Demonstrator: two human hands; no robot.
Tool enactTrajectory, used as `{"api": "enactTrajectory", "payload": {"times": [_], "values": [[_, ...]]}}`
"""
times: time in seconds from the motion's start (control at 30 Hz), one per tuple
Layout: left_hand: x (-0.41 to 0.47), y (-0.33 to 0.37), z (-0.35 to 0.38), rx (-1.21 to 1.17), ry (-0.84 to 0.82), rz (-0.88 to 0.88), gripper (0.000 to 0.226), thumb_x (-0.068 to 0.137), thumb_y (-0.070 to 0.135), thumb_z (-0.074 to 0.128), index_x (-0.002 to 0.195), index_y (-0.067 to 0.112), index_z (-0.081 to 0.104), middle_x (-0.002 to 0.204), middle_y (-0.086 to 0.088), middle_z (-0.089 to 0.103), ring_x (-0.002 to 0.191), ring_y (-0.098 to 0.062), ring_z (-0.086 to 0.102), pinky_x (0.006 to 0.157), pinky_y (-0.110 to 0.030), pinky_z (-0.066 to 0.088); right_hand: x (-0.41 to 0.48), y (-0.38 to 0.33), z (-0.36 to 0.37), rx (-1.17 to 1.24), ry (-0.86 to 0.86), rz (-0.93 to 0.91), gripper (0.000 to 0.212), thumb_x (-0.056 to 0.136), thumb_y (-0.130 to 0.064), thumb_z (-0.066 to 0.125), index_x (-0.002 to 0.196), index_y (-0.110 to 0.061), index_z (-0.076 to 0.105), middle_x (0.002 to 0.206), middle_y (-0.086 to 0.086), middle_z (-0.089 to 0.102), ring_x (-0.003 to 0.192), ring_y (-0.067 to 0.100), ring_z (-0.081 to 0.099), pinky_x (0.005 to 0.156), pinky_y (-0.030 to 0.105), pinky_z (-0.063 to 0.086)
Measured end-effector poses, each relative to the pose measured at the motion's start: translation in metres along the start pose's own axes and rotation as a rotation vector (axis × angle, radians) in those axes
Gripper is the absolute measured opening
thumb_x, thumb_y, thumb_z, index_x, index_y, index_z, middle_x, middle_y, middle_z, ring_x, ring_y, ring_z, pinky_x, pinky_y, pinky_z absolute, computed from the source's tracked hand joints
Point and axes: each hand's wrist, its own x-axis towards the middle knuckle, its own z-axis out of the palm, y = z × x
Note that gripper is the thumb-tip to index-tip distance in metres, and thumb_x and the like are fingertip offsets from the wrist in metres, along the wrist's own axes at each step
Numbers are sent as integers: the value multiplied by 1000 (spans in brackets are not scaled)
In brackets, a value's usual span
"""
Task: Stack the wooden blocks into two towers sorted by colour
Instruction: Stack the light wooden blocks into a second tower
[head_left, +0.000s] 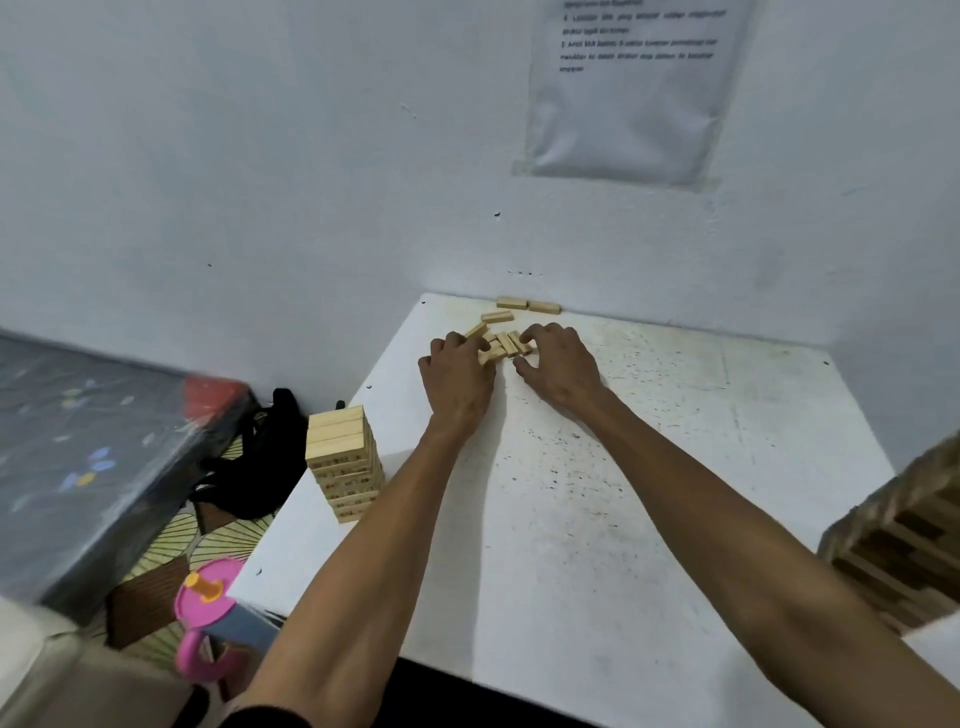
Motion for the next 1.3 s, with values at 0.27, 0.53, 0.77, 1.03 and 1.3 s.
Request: {"api": "enactTrajectory", "payload": {"times": [0.27, 0.53, 0.77, 1.03, 1.3], "values": [[9, -19, 25, -19, 85, -45, 16, 97, 38, 63, 99, 30, 77, 108, 4, 69, 109, -24, 55, 89, -39, 32, 28, 5, 20, -54, 17, -19, 39, 96, -51, 65, 123, -23, 66, 121, 6, 64, 117, 31, 53, 85, 44, 51], [3, -23, 28, -41, 89, -89, 19, 96, 31, 57, 92, 27, 75, 90, 2, 69, 98, -25, 57, 85, -40, 35, 23, 9, 21, 83, 49, 17, 26, 92, -27, 68, 115, -15, 70, 111, 10, 64, 111, 30, 52, 85, 42, 50], [-37, -18, 9, -228, 98, -72, 16, 96, 27, 62, 102, 23, 77, 103, 1, 72, 100, -24, 59, 85, -37, 36, -32, 12, 11, 195, 121, 61, 25, 86, -22, 71, 109, -14, 71, 106, 6, 66, 103, 25, 55, 79, 36, 48], [-106, -15, -19, -410, 63, -59, 10, 94, 34, 65, 94, 30, 74, 92, 13, 65, 90, -11, 58, 83, -42, 51, -134, 3, -1, 219, 131, -32, 24, 84, -22, 71, 108, -17, 69, 104, -3, 65, 99, 19, 56, 80, 36, 49], [-171, -21, -45, -355, -31, 75, 7, 91, 32, 70, 89, 29, 76, 89, 15, 67, 92, -13, 58, 83, -46, 49, -218, -13, -20, 269, -52, -167, 43, 87, -22, 69, 128, -28, 60, 109, -15, 63, 109, 6, 50, 88, 23, 45]]}}
